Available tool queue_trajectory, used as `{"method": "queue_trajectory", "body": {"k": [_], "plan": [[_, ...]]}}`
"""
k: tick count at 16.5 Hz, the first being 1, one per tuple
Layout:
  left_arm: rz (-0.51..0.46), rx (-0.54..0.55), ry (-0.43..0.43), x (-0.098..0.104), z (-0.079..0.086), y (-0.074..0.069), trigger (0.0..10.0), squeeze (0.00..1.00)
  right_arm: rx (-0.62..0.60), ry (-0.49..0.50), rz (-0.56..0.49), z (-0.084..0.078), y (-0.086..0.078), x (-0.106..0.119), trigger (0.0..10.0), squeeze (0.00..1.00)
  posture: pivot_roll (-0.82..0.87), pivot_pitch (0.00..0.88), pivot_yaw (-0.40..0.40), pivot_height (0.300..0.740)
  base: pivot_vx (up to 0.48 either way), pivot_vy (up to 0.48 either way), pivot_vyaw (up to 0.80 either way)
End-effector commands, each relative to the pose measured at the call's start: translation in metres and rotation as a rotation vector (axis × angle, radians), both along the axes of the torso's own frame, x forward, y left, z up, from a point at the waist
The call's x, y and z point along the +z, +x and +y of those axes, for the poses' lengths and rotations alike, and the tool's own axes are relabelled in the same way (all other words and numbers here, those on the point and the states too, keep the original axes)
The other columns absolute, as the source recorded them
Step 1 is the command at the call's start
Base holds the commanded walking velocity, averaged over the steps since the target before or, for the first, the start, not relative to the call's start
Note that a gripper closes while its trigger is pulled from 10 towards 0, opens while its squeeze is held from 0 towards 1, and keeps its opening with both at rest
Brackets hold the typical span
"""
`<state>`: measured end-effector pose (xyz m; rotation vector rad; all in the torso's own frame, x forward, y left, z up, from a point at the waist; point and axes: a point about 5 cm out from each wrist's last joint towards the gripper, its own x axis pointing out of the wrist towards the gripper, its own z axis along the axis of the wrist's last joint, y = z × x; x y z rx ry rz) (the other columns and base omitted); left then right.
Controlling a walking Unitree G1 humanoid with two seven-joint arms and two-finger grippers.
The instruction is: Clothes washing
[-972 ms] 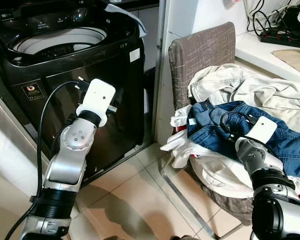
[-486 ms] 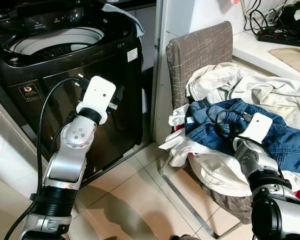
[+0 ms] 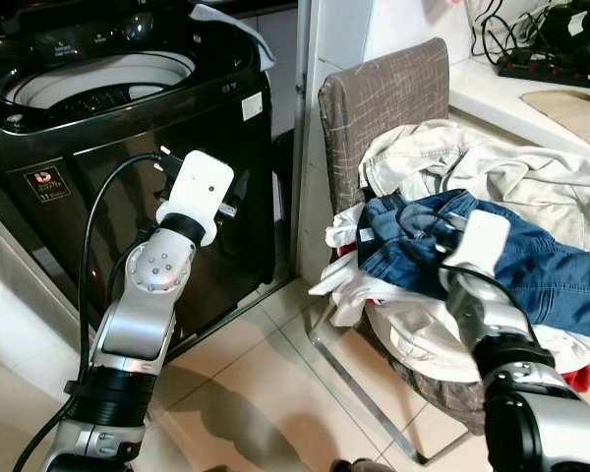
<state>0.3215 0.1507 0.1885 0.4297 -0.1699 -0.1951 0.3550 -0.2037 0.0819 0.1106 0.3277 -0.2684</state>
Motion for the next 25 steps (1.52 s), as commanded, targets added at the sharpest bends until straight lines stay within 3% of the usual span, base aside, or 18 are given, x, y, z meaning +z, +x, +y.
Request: {"method": "queue_trajectory", "body": {"k": [1, 4, 5, 6, 7, 8, 11, 12, 13, 18, 22, 25], "plan": [[-0.020, -0.003, 0.012, 0.004, -0.003, 0.001, 10.0, 0.00, 0.068, -0.082, -0.139, 0.008, 0.014, 0.032, 0.0, 0.00, 0.01, 0.005, -0.016, 0.740, 0.000, 0.000, 0.00], [-0.027, 0.004, 0.011, 0.005, -0.002, 0.002, 10.0, 0.00, 0.108, -0.138, -0.220, 0.012, 0.018, 0.047, 0.0, 0.00, 0.01, 0.000, -0.020, 0.740, 0.000, 0.000, 0.00], [-0.029, 0.005, 0.009, 0.005, -0.003, 0.001, 10.0, 0.00, 0.157, -0.178, -0.317, 0.020, 0.021, 0.065, 0.0, 0.00, 0.01, 0.000, -0.020, 0.740, 0.000, 0.000, 0.00], [-0.030, 0.005, 0.005, 0.005, -0.004, 0.002, 10.0, 0.00, 0.262, -0.268, -0.488, 0.039, 0.023, 0.099, 0.0, 0.00, 0.01, 0.000, -0.018, 0.740, 0.000, 0.000, 0.00], [-0.031, 0.004, 0.003, 0.005, -0.005, 0.001, 10.0, 0.00, 0.289, -0.292, -0.536, 0.045, 0.022, 0.109, 0.0, 0.00, 0.01, 0.000, -0.018, 0.740, 0.000, 0.000, 0.00], [-0.032, 0.006, -0.011, 0.005, -0.007, 0.001, 10.0, 0.00, 0.342, -0.304, -0.605, 0.057, 0.022, 0.127, 0.0, 0.00, 0.00, 0.000, -0.017, 0.740, 0.000, 0.000, 0.00], [-0.039, 0.016, -0.040, 0.004, -0.012, 0.001, 10.0, 0.00, 0.404, -0.252, -0.692, 0.069, 0.020, 0.152, 0.0, 0.00, 0.00, 0.000, -0.024, 0.740, 0.000, 0.000, 0.00], [-0.043, 0.046, -0.068, 0.002, -0.015, 0.000, 10.0, 0.00, 0.487, -0.223, -0.749, 0.081, 0.015, 0.166, 0.0, 0.00, 0.00, 0.000, -0.028, 0.740, 0.000, 0.000, 0.00], [-0.043, 0.061, -0.071, 0.001, -0.015, 0.000, 10.0, 0.00, 0.500, -0.227, -0.753, 0.083, 0.014, 0.166, 0.0, 0.00, 0.00, 0.000, -0.031, 0.740, 0.000, 0.000, 0.00], [-0.007, 0.310, -0.131, -0.008, 0.009, 0.004, 10.0, 0.00, 0.568, -0.140, -0.564, 0.089, 0.005, 0.106, 0.0, 0.02, 0.01, 0.000, -0.043, 0.740, 0.000, 0.000, 0.63], [0.025, 0.376, -0.098, -0.017, 0.012, 0.001, 10.0, 0.00, 0.630, -0.163, -0.477, 0.087, -0.004, 0.075, 0.0, 0.09, 0.01, 0.000, -0.043, 0.740, 0.000, 0.000, 0.76], [0.030, 0.355, -0.093, -0.017, 0.006, 0.002, 10.0, 0.00, 0.626, -0.168, -0.448, 0.080, -0.008, 0.066, 0.0, 0.09, 0.00, 0.000, -0.040, 0.740, 0.000, 0.000, 0.74]]}}
